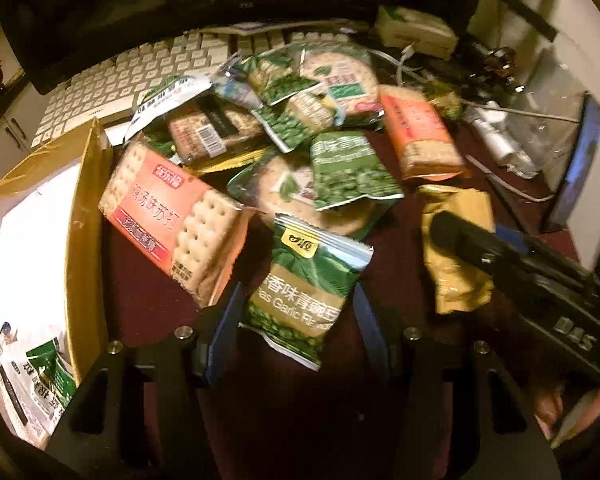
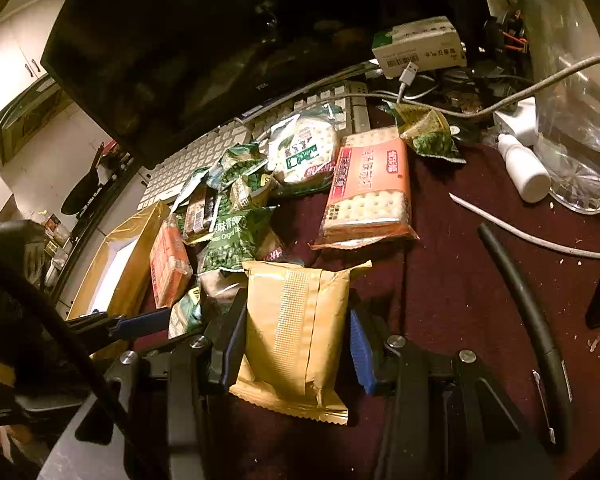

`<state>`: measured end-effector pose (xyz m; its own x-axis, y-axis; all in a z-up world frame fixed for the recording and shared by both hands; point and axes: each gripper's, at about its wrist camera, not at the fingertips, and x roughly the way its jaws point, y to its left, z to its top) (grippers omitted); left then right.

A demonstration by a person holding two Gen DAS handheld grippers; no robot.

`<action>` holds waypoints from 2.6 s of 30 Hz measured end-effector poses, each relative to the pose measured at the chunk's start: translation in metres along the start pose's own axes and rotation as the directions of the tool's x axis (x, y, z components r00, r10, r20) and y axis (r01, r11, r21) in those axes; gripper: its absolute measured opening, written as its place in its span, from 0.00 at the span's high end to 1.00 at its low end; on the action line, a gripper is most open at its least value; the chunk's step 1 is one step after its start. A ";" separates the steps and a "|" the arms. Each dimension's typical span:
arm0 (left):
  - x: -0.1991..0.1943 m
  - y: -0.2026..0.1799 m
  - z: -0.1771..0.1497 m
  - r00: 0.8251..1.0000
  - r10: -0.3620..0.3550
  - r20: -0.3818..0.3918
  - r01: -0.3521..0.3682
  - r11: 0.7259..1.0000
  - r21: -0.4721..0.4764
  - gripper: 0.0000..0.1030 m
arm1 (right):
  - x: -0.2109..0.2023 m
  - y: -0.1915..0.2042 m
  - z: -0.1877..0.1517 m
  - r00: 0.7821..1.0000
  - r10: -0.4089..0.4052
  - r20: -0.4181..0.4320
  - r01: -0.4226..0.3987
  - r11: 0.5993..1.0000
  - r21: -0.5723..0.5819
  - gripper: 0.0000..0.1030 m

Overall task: Organize snacks
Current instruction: 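Place the tan bag in the box while the left places a green pea bag, then return both grippers to the pile and grasp a green pea bag with the right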

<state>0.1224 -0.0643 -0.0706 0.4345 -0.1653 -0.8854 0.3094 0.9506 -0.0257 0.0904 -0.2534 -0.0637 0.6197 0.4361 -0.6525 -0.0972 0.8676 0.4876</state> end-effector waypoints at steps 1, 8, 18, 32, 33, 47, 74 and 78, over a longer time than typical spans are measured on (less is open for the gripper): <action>0.002 0.001 0.001 1.000 -0.005 0.000 0.005 1.000 -0.005 0.44 | 0.000 0.000 0.000 1.000 -0.001 -0.002 0.001 1.000 0.003 0.56; -0.005 -0.002 -0.008 0.999 -0.045 0.020 0.045 0.999 -0.016 0.61 | -0.001 0.006 -0.002 1.000 0.003 0.002 -0.003 1.000 -0.025 0.56; -0.069 0.017 -0.043 0.977 -0.126 0.170 0.154 0.974 -0.167 0.64 | -0.006 0.015 -0.005 0.999 0.041 0.035 -0.038 0.995 -0.090 0.56; -0.165 0.155 -0.084 0.928 0.064 0.368 0.144 0.847 -0.511 0.64 | 0.000 0.112 0.003 0.978 0.199 -0.060 -0.208 0.947 -0.245 0.57; -0.166 0.165 -0.084 0.927 0.087 0.365 0.131 0.837 -0.532 0.64 | 0.005 0.129 0.007 0.971 0.224 -0.079 -0.237 0.936 -0.260 0.57; -0.120 0.244 -0.064 0.945 0.054 0.322 0.167 0.767 -0.620 0.64 | 0.122 0.249 0.014 0.951 0.198 -0.237 -0.283 0.867 -0.410 0.57; -0.054 0.245 -0.056 0.992 0.098 0.082 -0.028 0.792 -0.611 0.31 | 0.140 0.266 -0.010 0.962 0.090 -0.257 -0.223 0.803 -0.553 0.43; -0.083 0.230 -0.067 0.977 0.127 0.169 0.004 0.787 -0.617 0.30 | 0.095 0.237 -0.002 0.949 0.224 -0.221 -0.303 0.838 -0.454 0.35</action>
<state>0.1006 0.1862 -0.0341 0.6068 -0.0850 -0.7903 -0.2767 0.9095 -0.3103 0.1246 -0.0058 -0.0112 0.3946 0.6610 -0.6383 -0.6227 0.7032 0.3432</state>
